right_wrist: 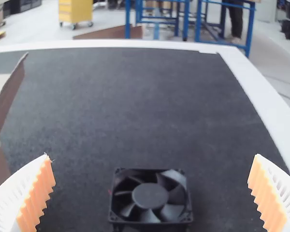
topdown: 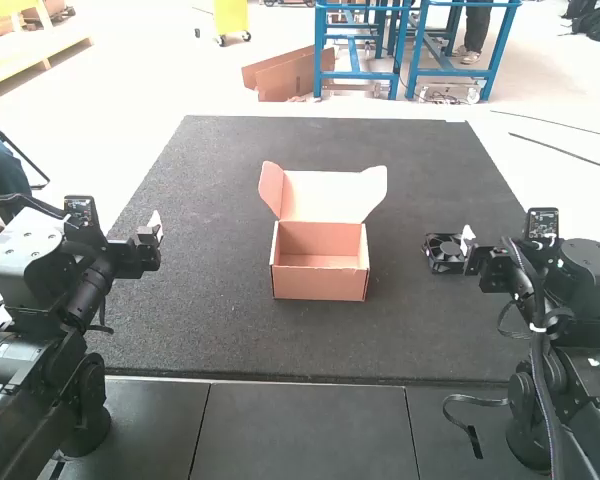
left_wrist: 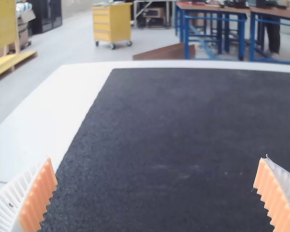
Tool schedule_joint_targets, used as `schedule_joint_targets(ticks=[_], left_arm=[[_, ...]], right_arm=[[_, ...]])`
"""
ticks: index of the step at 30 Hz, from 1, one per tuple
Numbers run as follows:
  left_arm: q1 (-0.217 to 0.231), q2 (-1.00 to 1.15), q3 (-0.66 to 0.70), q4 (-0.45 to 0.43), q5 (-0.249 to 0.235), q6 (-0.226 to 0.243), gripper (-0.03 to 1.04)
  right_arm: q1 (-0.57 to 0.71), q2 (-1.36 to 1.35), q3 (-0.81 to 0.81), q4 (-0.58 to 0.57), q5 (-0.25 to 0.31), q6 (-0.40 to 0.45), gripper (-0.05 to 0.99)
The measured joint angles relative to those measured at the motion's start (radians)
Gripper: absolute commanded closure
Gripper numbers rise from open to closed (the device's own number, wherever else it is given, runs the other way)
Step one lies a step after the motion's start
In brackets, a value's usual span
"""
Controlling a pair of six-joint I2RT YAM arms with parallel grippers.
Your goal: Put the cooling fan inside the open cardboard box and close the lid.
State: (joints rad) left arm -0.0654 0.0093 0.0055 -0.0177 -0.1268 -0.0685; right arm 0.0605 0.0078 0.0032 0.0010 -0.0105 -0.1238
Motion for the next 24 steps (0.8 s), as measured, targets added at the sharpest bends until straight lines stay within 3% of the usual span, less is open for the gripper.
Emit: schedule_joint_targets(ticks=[24], left_arm=[[0.000,0.000,0.000,0.023,0.000,0.000,0.04]], right_arm=[[0.000,0.000,0.000,0.016,0.001,0.021,0.02]])
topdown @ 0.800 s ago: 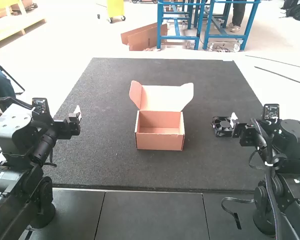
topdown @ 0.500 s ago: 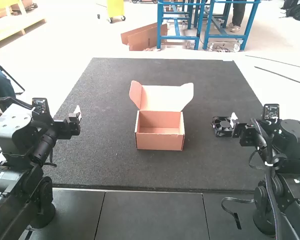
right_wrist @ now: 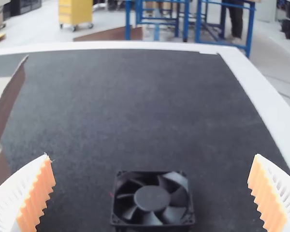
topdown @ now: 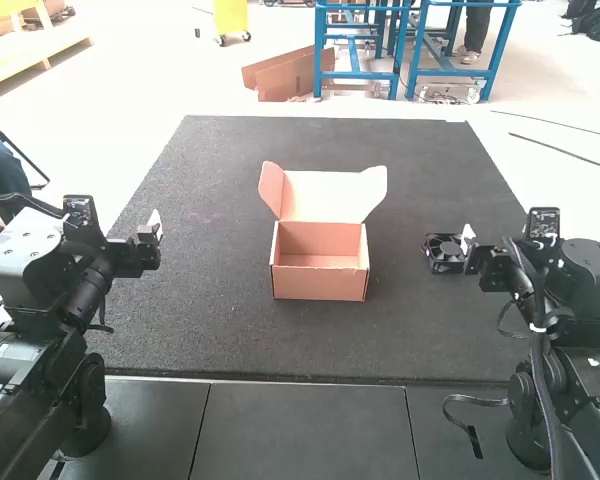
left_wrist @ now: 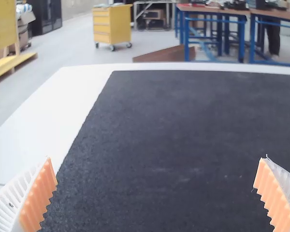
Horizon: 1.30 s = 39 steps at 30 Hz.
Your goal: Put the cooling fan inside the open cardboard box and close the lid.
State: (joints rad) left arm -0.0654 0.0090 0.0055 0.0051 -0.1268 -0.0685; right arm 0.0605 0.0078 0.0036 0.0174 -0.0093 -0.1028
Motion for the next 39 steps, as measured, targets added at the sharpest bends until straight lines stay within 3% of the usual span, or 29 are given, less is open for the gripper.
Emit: schedule_joint_targets(ticks=[7,14,23,27,34,39], left_arm=[[0.000,0.000,0.000,0.164,0.015,0.000,0.04],[0.000,0.019,0.035,0.164,0.023,0.000,0.04],[0.000,0.290,0.278,0.151,0.022,0.000,0.04],[0.000,0.453,0.423,0.040,0.022,0.000,0.04],[0.000,0.691,0.686,-0.302,0.022,0.000,0.04],[0.000,0.789,0.786,-0.402,0.022,0.000,0.04]], right_arm=[[-0.001,0.000,0.000,0.225,0.023,0.033,0.02],[-0.001,0.068,0.066,0.222,0.026,0.041,0.02],[-0.001,0.439,0.375,0.119,0.062,0.047,0.02],[-0.001,0.638,0.560,-0.019,0.082,0.050,0.02],[-0.003,0.905,0.895,-0.243,0.148,-0.021,0.02],[-0.006,1.028,1.067,-0.415,0.182,-0.051,0.03]])
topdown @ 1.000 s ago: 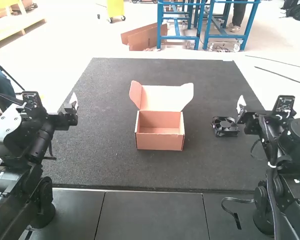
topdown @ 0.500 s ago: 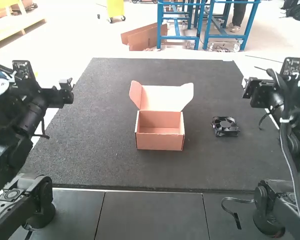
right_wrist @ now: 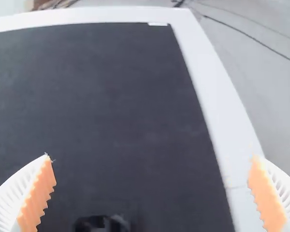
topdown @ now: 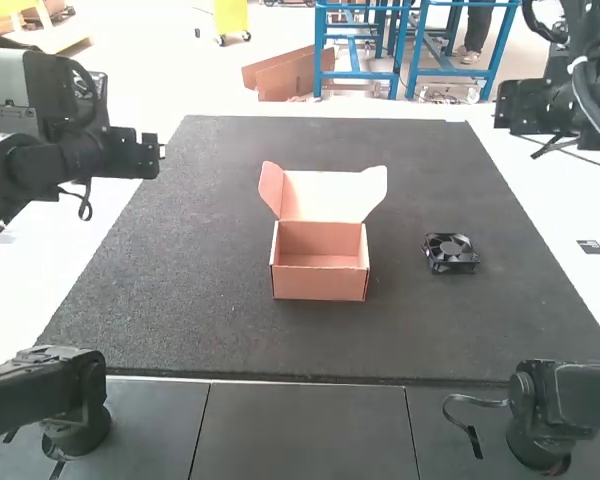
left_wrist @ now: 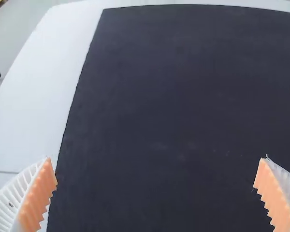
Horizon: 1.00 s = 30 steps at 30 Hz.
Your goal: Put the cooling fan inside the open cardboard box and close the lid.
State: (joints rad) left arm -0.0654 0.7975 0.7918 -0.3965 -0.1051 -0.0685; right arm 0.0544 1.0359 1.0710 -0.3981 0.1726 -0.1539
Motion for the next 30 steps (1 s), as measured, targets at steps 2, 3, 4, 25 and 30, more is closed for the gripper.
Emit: schedule_joint_targets(ticks=[2,3,4,25,30], left_arm=[[0.000,0.021,0.013,-0.001,0.000,0.000,0.04],[0.000,0.025,0.017,-0.001,0.000,0.000,0.04],[0.000,0.027,0.019,0.001,0.000,0.000,0.04],[0.000,0.097,0.050,-0.058,0.000,0.000,0.04],[0.000,0.098,0.050,-0.063,0.000,0.000,0.04]], right_arm=[[-0.005,0.063,0.051,-0.086,0.006,-0.007,0.03],[-0.010,0.097,0.071,-0.124,0.009,-0.012,0.03],[-0.015,0.126,0.086,-0.149,0.009,-0.015,0.03],[-0.227,0.517,0.041,-0.256,-0.185,-0.075,0.03],[-0.227,0.597,0.041,-0.209,-0.197,-0.076,0.03]])
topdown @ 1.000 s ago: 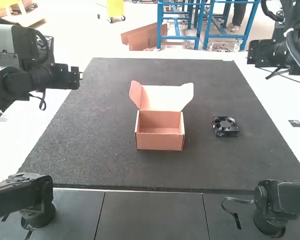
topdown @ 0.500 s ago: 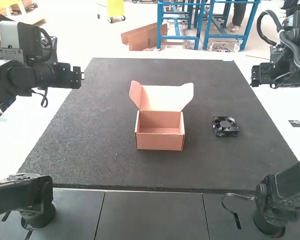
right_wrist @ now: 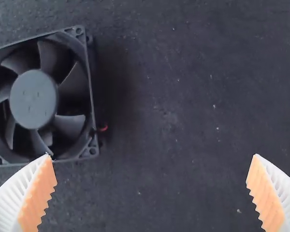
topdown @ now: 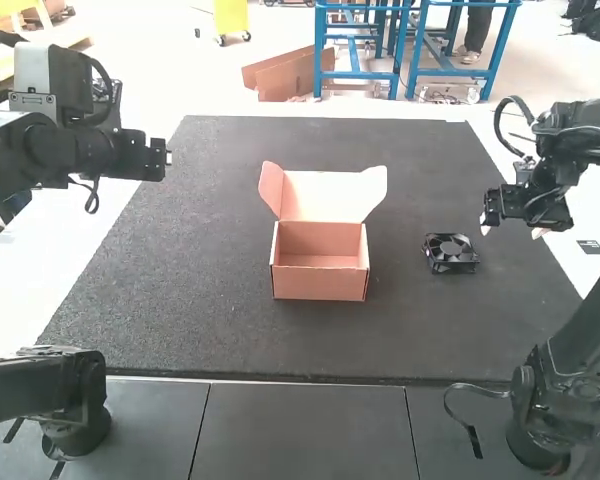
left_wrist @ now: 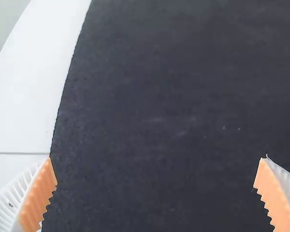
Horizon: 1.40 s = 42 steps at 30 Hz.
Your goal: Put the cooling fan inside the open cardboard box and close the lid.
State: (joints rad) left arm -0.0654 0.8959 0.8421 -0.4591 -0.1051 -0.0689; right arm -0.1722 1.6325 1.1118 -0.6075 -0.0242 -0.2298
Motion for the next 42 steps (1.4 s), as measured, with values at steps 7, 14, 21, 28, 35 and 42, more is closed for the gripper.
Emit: schedule_joint_targets(ticks=[7,14,21,28,35,42], left_arm=[[0.000,0.000,0.000,-0.003,0.000,-0.011,0.04],[0.000,0.000,0.000,-0.011,0.001,-0.025,0.04],[0.000,0.000,0.000,-0.008,0.001,-0.027,0.04],[0.000,0.000,0.000,-0.005,0.001,-0.027,0.04],[0.000,0.000,0.000,-0.003,0.001,-0.027,0.04],[0.000,0.000,0.000,-0.002,0.001,-0.027,0.04]], right_arm=[[0.001,0.098,0.047,0.008,-0.013,0.000,0.03],[0.001,0.186,0.103,0.012,-0.026,0.002,0.03],[0.001,0.206,0.117,0.026,-0.032,0.012,0.03],[0.016,0.236,0.117,0.031,-0.033,0.019,0.03],[0.024,0.282,0.134,0.030,-0.033,0.028,0.03],[0.024,0.292,0.161,0.030,-0.032,0.035,0.03]])
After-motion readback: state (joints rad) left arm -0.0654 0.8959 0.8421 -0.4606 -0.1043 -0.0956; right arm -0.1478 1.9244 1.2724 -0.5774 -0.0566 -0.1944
